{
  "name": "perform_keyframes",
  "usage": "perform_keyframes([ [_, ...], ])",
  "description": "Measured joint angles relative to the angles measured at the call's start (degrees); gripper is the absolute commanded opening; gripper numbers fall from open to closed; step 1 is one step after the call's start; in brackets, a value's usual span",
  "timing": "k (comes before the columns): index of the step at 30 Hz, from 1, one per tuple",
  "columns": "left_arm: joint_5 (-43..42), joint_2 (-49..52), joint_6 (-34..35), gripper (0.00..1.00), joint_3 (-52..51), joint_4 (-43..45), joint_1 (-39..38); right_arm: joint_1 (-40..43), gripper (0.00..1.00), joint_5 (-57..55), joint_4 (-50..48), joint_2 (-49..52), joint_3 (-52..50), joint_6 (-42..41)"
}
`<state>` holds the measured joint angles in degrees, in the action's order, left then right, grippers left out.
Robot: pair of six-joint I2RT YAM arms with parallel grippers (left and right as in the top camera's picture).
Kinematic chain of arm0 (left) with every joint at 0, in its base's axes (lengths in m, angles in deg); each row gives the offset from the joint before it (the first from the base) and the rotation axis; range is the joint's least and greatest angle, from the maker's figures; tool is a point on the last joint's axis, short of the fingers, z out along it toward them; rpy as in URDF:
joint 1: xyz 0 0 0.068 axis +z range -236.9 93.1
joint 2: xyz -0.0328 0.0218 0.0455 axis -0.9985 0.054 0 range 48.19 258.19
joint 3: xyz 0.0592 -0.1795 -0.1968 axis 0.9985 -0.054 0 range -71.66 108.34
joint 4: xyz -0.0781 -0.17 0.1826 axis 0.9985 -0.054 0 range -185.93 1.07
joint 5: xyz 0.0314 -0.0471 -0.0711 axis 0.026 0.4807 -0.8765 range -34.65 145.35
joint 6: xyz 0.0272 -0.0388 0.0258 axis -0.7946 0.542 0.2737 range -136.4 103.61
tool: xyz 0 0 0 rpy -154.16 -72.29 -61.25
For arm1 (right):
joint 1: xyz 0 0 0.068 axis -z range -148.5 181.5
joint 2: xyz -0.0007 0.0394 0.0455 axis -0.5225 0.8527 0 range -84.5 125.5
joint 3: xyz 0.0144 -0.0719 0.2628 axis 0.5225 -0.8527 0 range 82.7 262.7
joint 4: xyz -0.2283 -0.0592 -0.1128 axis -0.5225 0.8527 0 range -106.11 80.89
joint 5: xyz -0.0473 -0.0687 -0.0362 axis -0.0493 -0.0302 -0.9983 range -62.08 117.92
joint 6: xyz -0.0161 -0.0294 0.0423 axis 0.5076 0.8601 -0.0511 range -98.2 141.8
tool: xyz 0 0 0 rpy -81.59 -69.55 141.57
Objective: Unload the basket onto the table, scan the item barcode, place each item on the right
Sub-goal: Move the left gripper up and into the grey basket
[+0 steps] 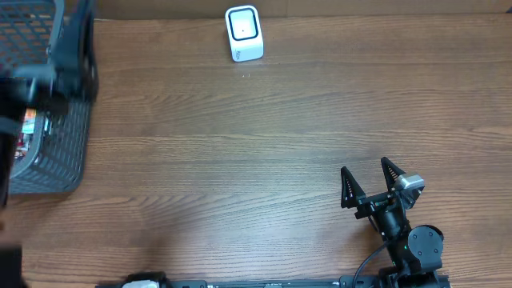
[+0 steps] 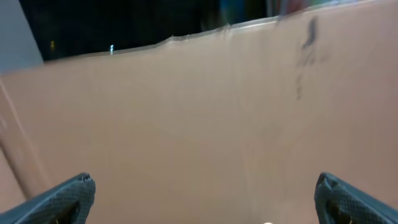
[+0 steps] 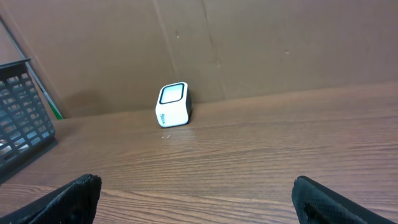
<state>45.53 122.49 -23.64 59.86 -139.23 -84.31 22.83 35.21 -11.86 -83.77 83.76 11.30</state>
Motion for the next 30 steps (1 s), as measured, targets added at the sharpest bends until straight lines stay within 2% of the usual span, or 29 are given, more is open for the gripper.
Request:
perform_keyframes([
  [4,3.5,8.7,-0.6,1.00,5.1,-6.5,0.0,0.0,1.00,0.0,0.0,0.0,0.0,0.0],
  [11,8.4,19.3,-2.0,1.00,5.2,-13.3,3.2,0.0,1.00,0.0,0.0,0.0,0.0,0.0],
  [30,12.2,28.9,-2.0,1.00,5.3,-19.0,25.6,0.0,1.00,0.0,0.0,0.0,0.0,0.0],
])
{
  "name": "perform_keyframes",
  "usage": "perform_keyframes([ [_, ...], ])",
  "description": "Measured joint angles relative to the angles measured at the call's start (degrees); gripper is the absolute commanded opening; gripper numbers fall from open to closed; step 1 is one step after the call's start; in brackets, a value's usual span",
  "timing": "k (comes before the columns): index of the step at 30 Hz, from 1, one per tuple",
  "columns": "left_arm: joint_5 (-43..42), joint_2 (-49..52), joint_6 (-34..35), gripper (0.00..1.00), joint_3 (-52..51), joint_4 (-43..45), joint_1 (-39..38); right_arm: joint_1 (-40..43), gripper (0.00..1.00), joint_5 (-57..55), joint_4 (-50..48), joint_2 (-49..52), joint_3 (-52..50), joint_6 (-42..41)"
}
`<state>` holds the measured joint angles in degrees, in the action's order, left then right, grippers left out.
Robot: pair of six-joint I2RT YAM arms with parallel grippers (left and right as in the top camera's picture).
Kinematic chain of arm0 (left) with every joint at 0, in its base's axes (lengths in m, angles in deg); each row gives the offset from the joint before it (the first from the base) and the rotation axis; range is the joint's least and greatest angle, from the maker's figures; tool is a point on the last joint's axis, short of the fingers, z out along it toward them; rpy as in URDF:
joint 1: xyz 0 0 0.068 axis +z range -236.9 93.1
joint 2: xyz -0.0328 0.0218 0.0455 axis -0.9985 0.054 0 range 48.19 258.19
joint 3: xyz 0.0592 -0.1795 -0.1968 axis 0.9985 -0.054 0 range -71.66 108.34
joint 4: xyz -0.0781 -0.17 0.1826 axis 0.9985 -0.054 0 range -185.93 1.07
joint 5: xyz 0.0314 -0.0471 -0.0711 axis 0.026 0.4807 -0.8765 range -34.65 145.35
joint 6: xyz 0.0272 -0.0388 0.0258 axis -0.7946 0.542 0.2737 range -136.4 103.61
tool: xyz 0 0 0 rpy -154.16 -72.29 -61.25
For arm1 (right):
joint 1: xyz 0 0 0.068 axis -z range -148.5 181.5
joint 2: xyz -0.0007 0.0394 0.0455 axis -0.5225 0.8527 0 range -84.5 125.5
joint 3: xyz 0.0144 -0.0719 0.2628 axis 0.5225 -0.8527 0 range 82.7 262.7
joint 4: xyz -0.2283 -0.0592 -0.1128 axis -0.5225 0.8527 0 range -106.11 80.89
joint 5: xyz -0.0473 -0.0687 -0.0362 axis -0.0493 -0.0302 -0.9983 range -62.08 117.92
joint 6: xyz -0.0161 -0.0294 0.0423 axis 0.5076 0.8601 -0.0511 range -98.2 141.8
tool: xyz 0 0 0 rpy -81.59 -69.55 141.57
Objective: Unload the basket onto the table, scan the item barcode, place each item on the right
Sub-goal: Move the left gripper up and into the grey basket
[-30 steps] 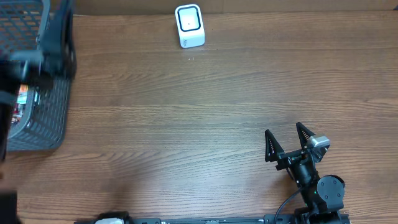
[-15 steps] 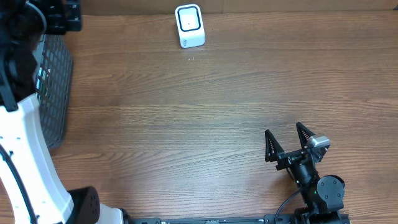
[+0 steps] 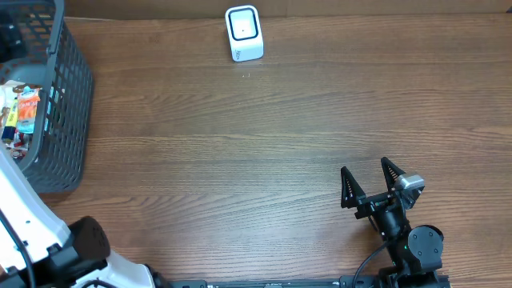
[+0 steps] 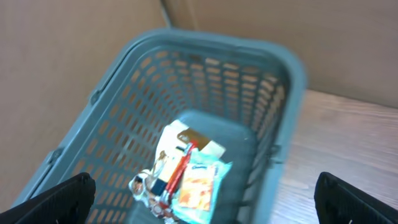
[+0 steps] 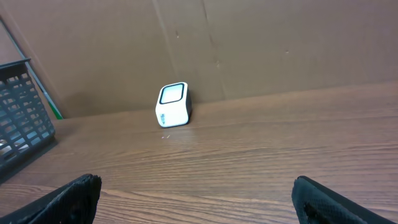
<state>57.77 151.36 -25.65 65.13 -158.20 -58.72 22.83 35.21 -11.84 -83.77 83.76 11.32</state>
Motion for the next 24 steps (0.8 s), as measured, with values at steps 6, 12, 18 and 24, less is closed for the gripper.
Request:
perform_keyframes([
  [6,0.0,2.1,-1.1,1.00,0.0,-2.3,0.8,0.0,1.00,0.0,0.0,0.0,0.0,0.0],
  [12,0.1,5.7,-3.5,1.00,0.2,-3.5,1.2,0.0,1.00,0.0,0.0,0.0,0.0,0.0],
  [18,0.0,14.4,-4.9,1.00,0.3,-6.3,2.3,0.0,1.00,0.0,0.0,0.0,0.0,0.0],
  [24,-0.5,19.1,-5.9,1.00,0.3,-6.6,4.8,0.0,1.00,0.0,0.0,0.0,0.0,0.0],
])
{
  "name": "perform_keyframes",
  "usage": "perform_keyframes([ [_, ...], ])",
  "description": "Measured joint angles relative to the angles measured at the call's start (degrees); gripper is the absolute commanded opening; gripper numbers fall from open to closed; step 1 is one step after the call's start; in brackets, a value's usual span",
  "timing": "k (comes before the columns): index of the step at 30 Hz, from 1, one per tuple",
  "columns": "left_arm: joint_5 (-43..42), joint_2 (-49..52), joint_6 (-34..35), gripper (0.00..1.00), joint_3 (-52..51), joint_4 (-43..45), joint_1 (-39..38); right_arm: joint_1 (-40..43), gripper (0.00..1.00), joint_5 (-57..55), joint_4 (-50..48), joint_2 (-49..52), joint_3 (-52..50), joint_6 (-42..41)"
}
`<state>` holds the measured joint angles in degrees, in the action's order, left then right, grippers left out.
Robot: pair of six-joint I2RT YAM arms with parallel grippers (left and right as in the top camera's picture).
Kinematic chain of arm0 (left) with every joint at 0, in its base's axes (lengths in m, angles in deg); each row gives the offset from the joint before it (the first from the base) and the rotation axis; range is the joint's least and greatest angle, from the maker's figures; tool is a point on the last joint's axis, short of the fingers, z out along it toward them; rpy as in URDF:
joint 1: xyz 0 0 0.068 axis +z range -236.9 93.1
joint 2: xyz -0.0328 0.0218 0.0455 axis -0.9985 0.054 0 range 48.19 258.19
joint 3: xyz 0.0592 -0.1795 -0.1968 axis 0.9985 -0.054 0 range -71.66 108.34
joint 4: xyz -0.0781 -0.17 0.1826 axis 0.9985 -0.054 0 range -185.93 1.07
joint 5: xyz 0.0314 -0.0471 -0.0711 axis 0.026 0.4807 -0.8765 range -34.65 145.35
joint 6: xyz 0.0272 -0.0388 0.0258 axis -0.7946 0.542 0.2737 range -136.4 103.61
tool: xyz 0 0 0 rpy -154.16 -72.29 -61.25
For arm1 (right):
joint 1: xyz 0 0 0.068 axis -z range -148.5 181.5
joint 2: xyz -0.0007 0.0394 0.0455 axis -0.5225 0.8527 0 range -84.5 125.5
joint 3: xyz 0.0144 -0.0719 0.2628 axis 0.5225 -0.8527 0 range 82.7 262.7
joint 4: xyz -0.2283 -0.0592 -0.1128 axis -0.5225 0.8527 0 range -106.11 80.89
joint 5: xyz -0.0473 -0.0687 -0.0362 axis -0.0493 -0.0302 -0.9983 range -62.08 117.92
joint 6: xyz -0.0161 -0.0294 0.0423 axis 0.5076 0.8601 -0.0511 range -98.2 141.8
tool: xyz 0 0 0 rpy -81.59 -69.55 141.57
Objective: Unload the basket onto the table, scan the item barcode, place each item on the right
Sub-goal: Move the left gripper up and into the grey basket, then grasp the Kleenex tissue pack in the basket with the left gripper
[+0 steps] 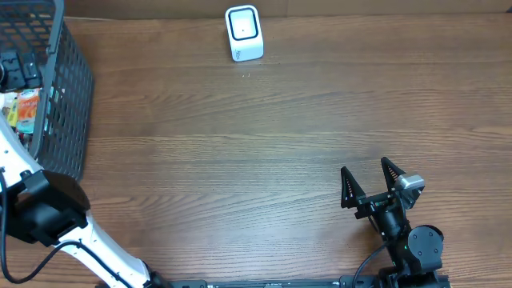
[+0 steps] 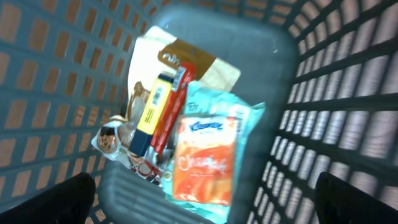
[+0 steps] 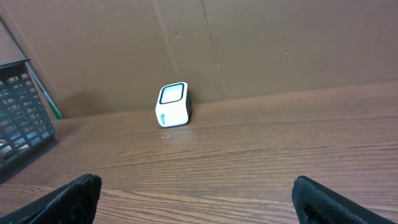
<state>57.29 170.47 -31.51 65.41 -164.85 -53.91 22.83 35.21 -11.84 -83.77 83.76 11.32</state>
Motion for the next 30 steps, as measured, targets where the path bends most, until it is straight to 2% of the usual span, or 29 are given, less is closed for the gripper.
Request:
perform_keyframes([
  [13,-9.7,4.4,-3.9,1.00,0.0,-2.6,4.2,0.0,1.00,0.0,0.0,0.0,0.0,0.0],
  [20,-10.7,10.7,-4.6,1.00,0.0,-3.6,4.2,0.0,1.00,0.0,0.0,0.0,0.0,0.0],
  [30,-10.9,13.0,-4.8,1.00,0.0,-3.2,4.2,0.0,1.00,0.0,0.0,0.0,0.0,0.0],
])
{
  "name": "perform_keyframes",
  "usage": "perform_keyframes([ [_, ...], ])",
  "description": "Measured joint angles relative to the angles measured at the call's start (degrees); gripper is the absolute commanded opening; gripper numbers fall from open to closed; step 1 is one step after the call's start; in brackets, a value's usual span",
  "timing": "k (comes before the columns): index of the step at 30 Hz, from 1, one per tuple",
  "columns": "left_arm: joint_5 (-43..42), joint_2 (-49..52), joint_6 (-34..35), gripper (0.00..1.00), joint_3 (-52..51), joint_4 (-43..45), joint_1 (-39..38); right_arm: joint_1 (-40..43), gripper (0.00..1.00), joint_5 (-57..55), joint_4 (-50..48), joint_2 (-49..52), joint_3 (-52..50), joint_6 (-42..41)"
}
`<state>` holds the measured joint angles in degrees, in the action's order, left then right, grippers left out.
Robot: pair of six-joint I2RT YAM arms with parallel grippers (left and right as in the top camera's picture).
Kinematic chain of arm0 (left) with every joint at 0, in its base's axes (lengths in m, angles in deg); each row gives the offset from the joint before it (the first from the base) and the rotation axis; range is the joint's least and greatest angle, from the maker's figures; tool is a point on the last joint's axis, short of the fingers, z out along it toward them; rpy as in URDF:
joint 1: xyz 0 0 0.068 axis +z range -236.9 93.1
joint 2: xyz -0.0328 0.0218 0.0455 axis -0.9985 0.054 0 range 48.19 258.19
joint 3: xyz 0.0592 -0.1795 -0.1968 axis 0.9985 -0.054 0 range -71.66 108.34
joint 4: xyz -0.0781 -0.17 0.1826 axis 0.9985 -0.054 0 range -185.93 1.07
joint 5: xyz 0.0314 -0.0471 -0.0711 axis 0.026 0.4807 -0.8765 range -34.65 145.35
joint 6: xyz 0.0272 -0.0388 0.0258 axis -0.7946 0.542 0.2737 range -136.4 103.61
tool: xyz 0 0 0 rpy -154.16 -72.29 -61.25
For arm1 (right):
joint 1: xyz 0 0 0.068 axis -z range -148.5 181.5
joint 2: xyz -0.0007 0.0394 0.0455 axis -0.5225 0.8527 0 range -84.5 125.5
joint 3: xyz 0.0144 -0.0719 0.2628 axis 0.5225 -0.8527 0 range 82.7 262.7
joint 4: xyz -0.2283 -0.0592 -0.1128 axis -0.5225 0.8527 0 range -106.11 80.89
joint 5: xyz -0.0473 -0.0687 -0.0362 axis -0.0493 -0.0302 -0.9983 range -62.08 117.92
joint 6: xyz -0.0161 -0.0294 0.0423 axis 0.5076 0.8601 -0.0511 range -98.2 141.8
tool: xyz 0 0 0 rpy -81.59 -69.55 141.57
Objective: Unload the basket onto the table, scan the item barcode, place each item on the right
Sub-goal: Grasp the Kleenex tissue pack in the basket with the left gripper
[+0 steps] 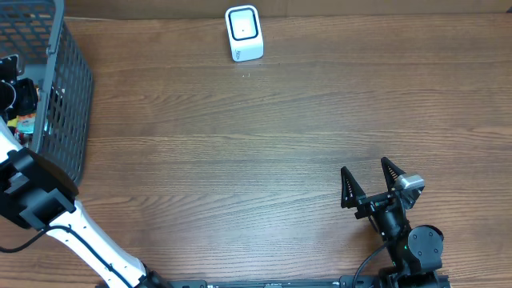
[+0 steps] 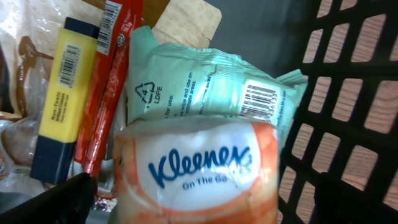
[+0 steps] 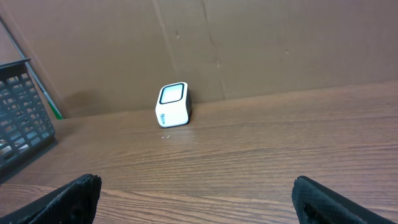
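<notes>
My left gripper (image 2: 211, 208) is open, low inside the grey basket (image 1: 60, 104). An orange-and-white Kleenex pack (image 2: 199, 165) lies between its fingertips; I cannot tell if they touch it. Behind it lies a mint-green pack (image 2: 199, 87) whose barcode (image 2: 264, 99) faces up. To the left are a yellow box (image 2: 59, 93) and a red stick (image 2: 107, 81). The white scanner (image 1: 243, 32) stands at the table's far edge, also in the right wrist view (image 3: 172, 104). My right gripper (image 1: 370, 186) rests open at the near right, holding nothing.
The basket's dark mesh wall (image 2: 348, 93) rises close on the right of my left gripper. A brown cardboard wall (image 3: 261, 43) backs the table behind the scanner. Wooden tabletop (image 1: 264, 144) stretches between basket, scanner and right arm.
My left gripper has dropped much closer to the items in the basket; the Kleenex pack now fills the space between its open fingers. The right arm has not moved.
My left wrist first faced the cardboard wall with the arm over the basket. Then it looked down into the basket from above. Then it was inside the basket over the pile, and now it sits low over the Kleenex pack. The right arm stayed still throughout.
</notes>
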<state>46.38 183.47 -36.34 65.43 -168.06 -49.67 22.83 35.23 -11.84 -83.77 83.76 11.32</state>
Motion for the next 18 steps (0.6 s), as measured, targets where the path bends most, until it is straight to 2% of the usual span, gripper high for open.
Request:
perform_keyframes([
  [18,-0.3,5.5,0.0,1.00,0.0,-0.5,0.0,0.0,1.00,0.0,0.0,0.0,0.0,0.0],
])
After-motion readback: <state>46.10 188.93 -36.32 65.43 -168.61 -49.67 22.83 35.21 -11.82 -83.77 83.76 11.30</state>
